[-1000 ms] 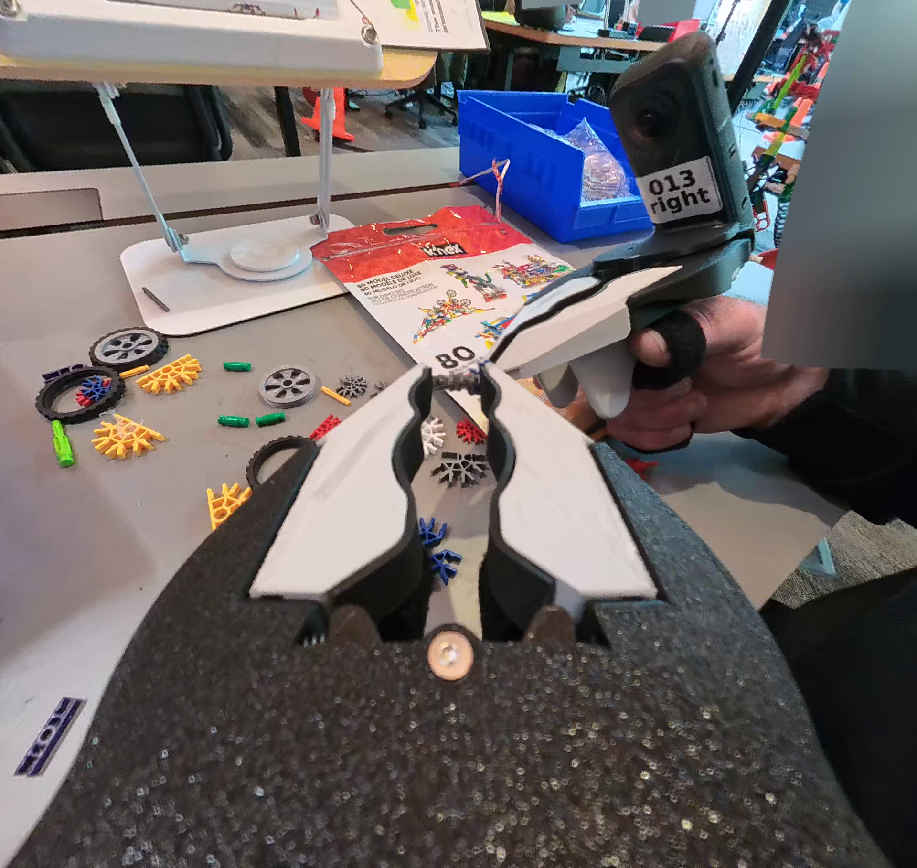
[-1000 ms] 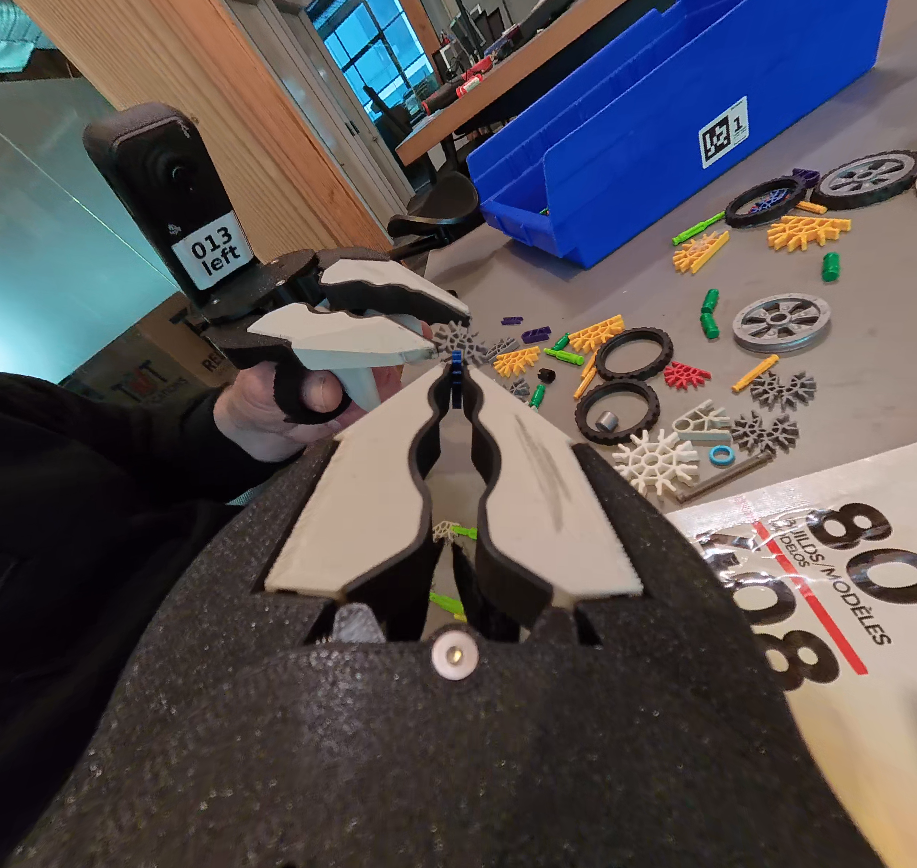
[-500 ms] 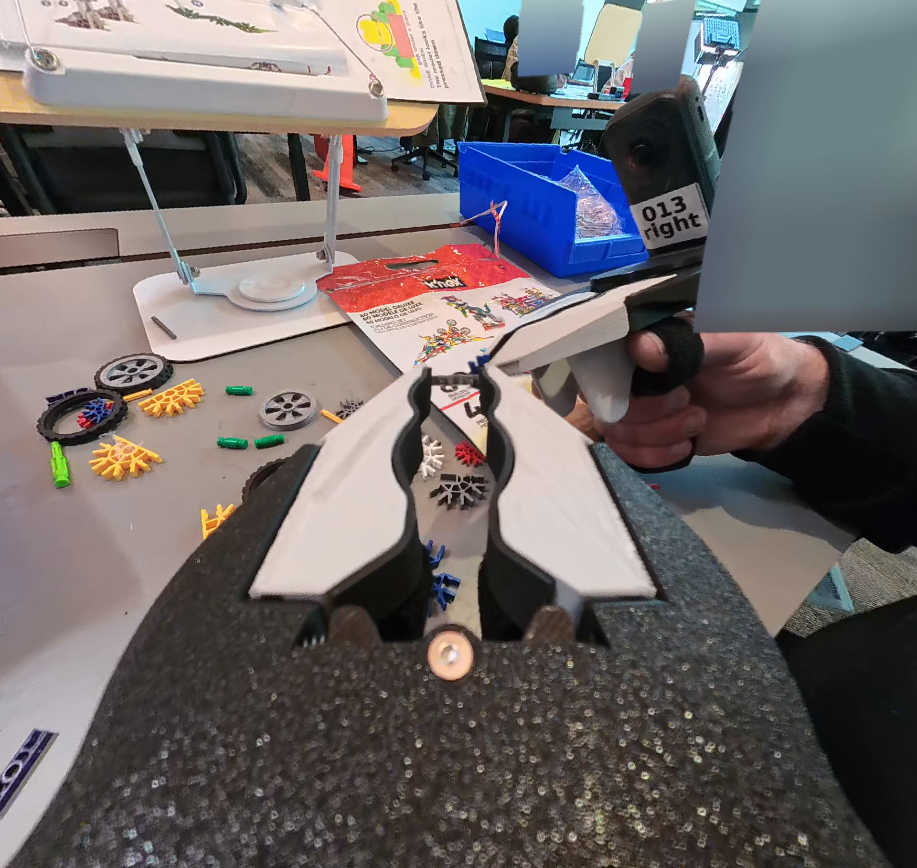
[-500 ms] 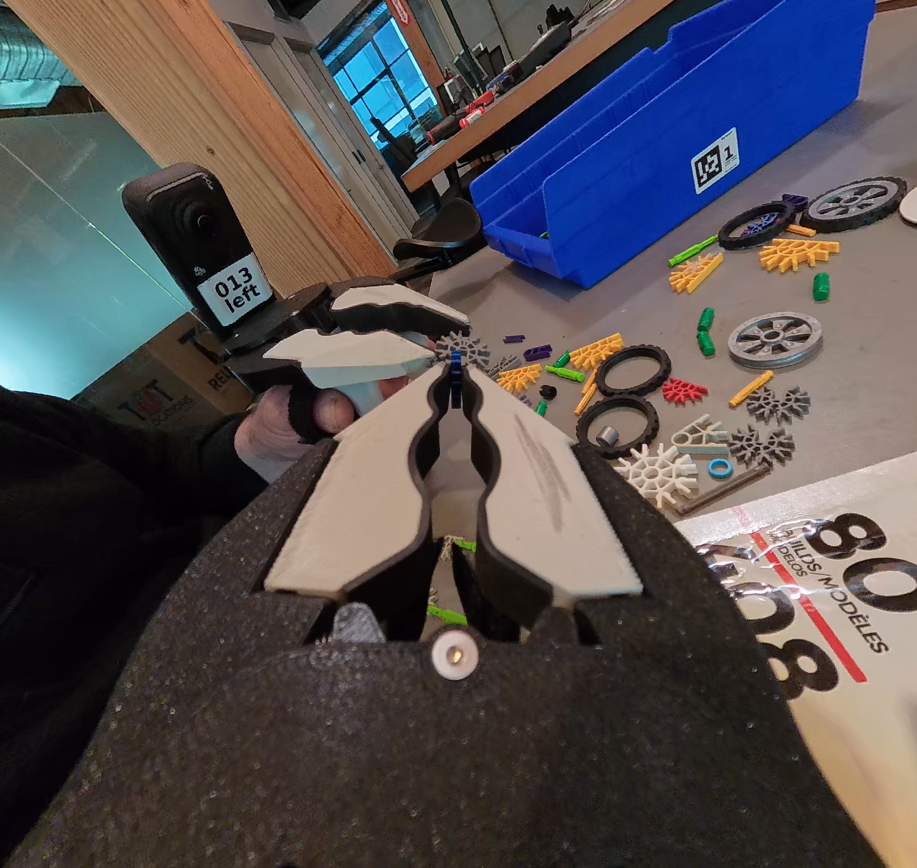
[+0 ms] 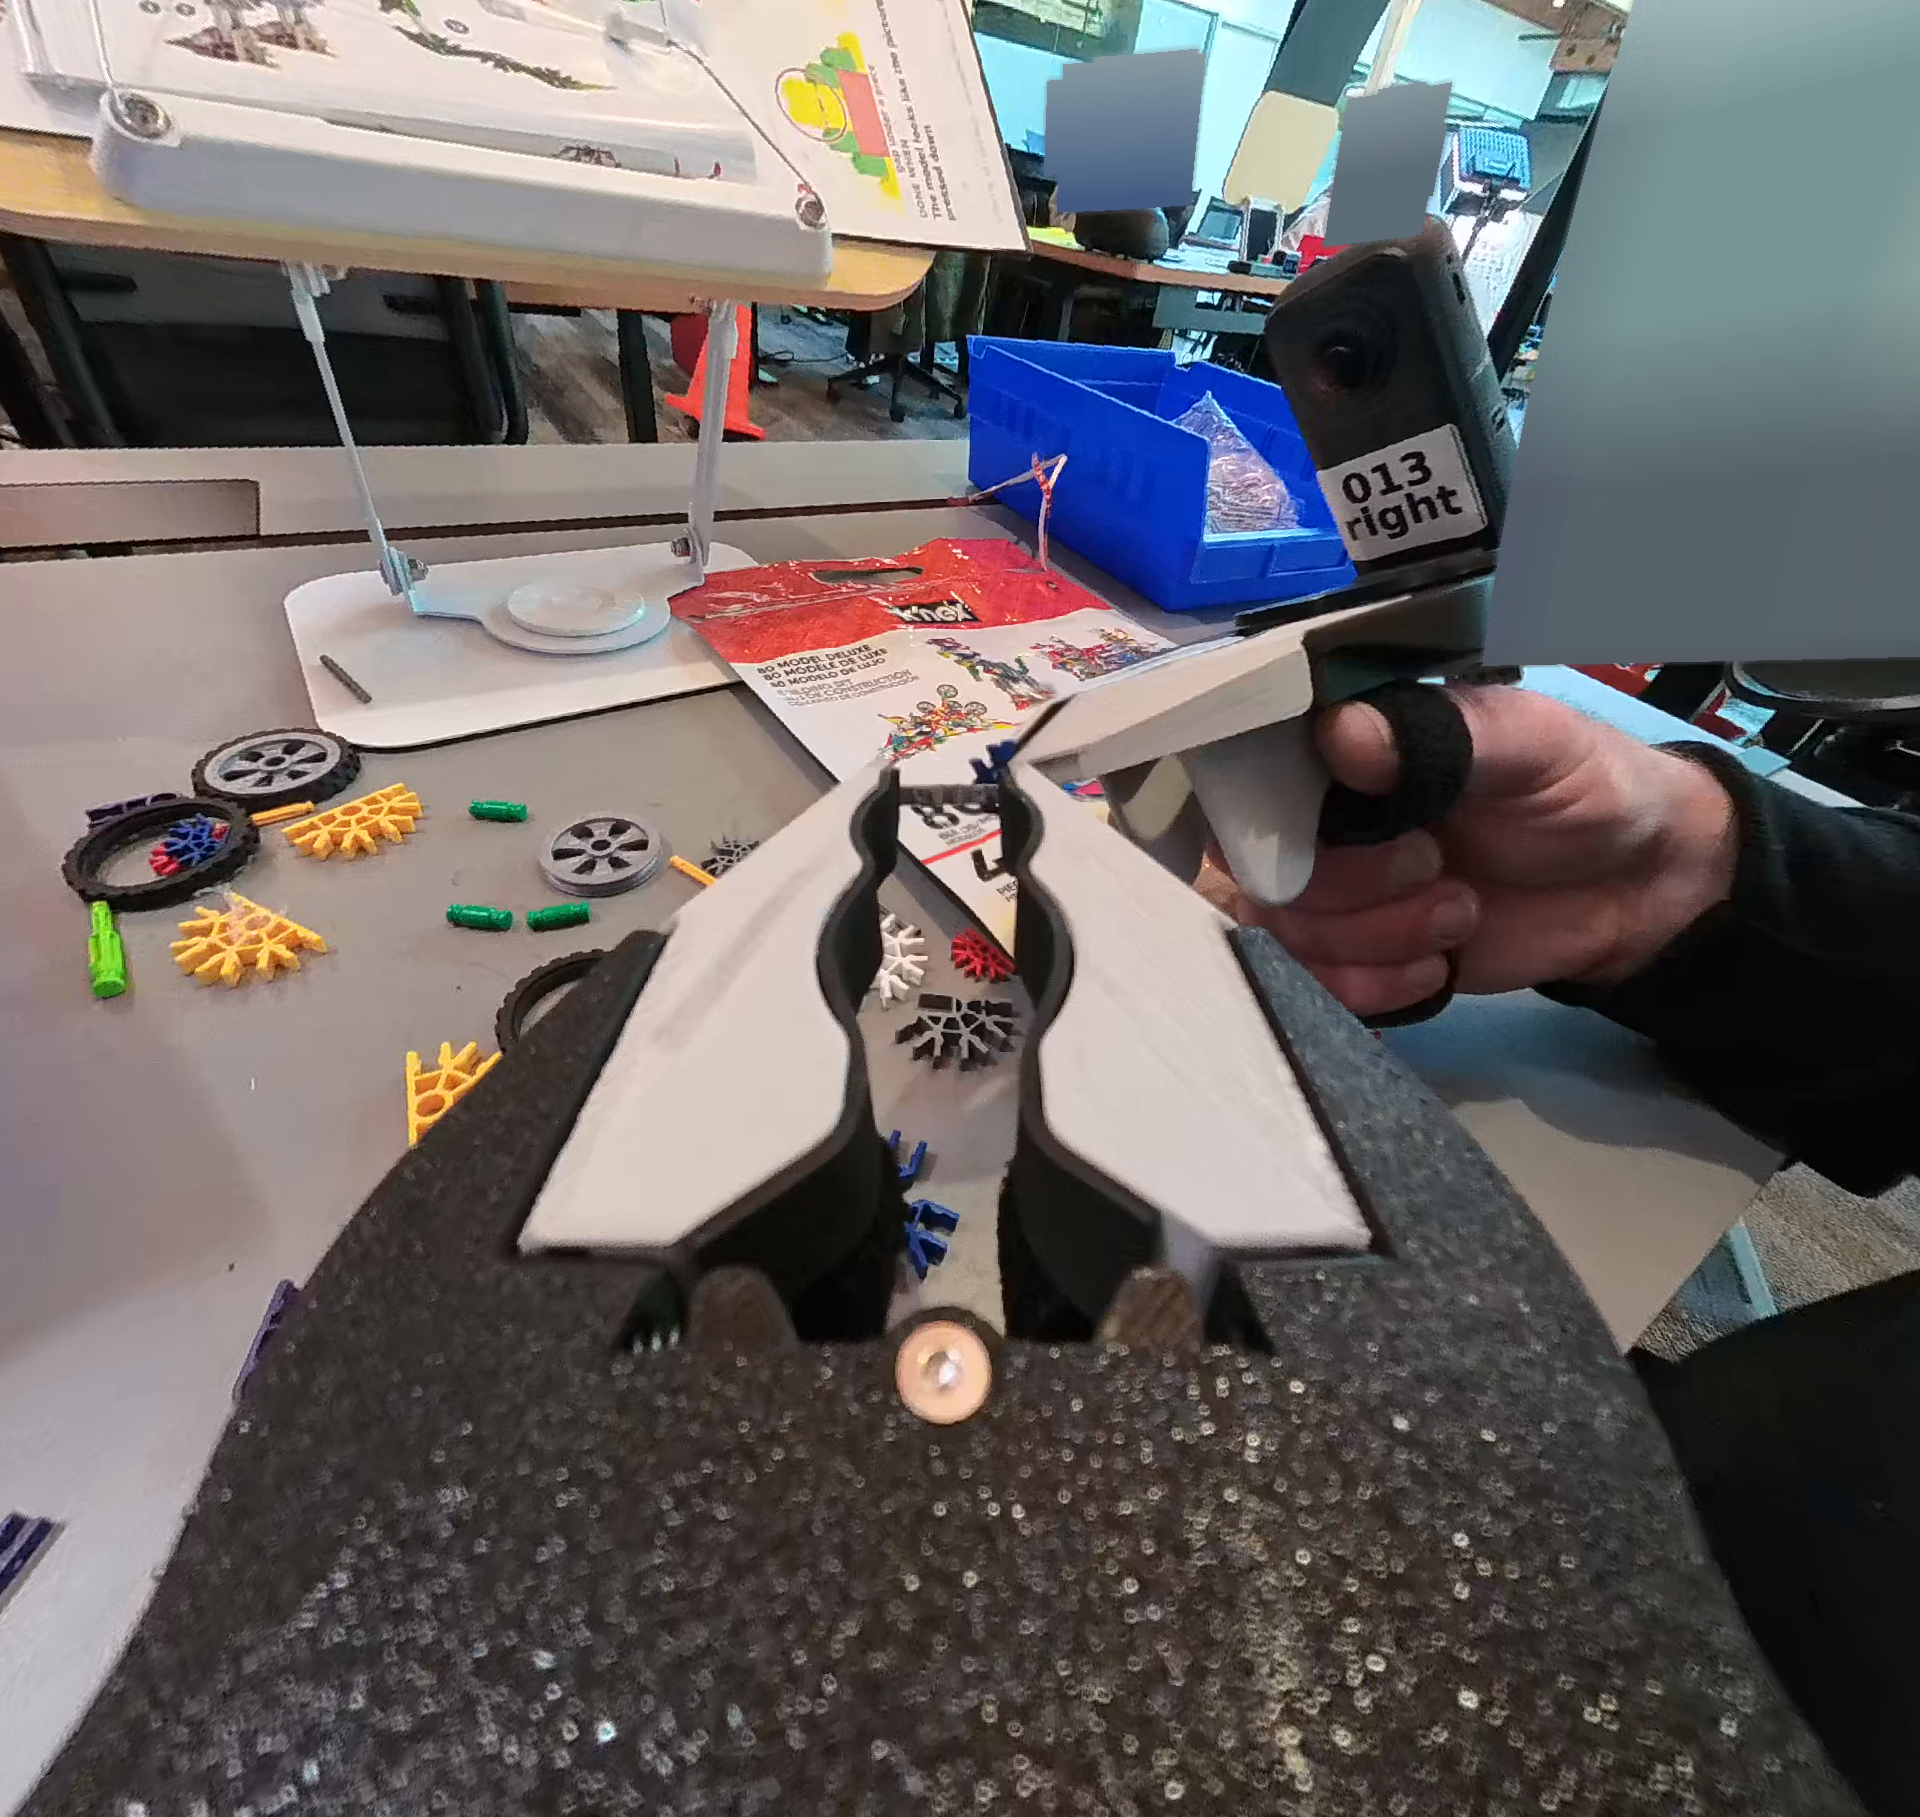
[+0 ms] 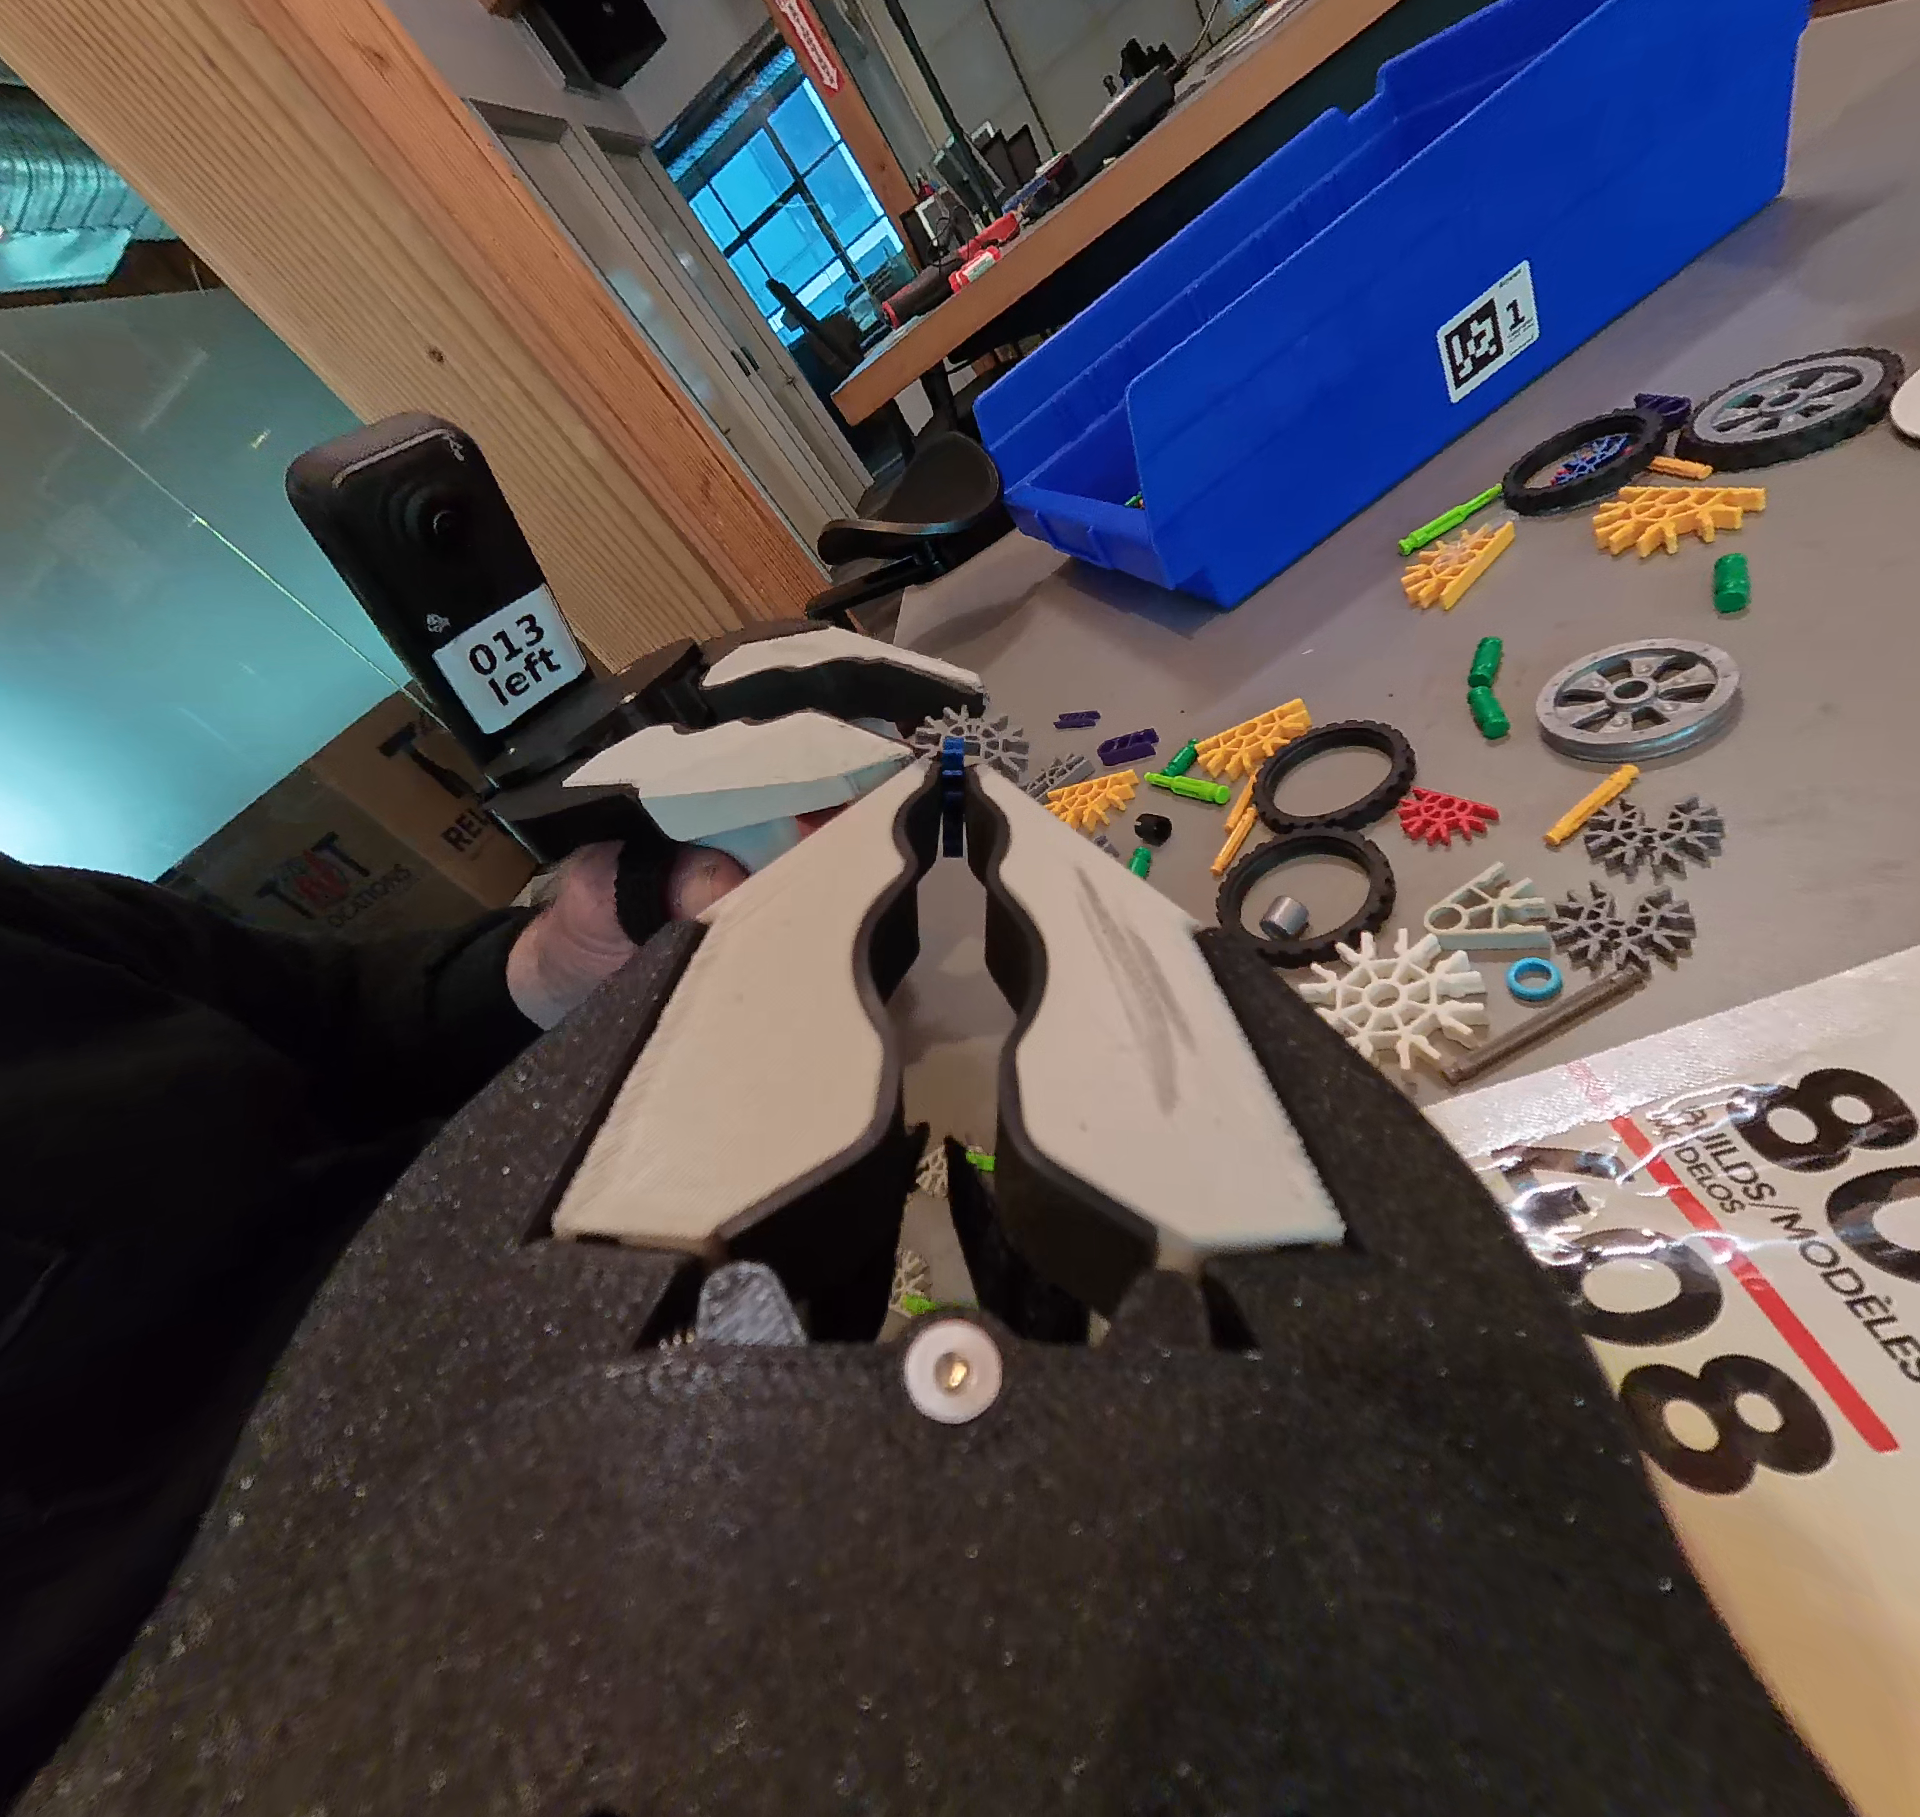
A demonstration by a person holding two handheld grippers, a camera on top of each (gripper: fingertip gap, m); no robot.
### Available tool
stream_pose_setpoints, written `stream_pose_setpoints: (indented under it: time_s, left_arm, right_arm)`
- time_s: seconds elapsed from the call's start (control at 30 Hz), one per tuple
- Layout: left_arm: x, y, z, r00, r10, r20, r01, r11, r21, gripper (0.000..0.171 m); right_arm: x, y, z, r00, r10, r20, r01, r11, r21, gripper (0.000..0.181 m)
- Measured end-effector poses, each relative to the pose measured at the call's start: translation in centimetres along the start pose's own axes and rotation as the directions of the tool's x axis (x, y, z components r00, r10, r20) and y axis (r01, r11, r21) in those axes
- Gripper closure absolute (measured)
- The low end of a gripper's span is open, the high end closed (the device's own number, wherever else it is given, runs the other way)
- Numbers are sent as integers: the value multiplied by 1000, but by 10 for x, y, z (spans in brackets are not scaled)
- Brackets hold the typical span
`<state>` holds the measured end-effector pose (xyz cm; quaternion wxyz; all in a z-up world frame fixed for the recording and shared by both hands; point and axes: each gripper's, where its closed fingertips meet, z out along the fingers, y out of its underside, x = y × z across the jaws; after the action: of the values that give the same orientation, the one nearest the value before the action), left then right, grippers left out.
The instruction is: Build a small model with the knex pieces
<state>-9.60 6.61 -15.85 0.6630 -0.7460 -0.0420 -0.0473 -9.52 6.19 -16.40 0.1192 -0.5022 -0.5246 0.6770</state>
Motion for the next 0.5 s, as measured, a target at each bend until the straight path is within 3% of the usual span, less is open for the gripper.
stream_pose_setpoints:
  time_s: [0.37,0.5]
  left_arm:
    - [-2,-2,1,999,30,45,-32,999,44,155]
    - [-4,-2,2,999,-2,43,0,999,52,155]
  right_arm:
    - [1,-4,1,1000,7,-25,-6,999,52,179]
    - [3,-5,2,996,-53,-68,56,997,48,179]
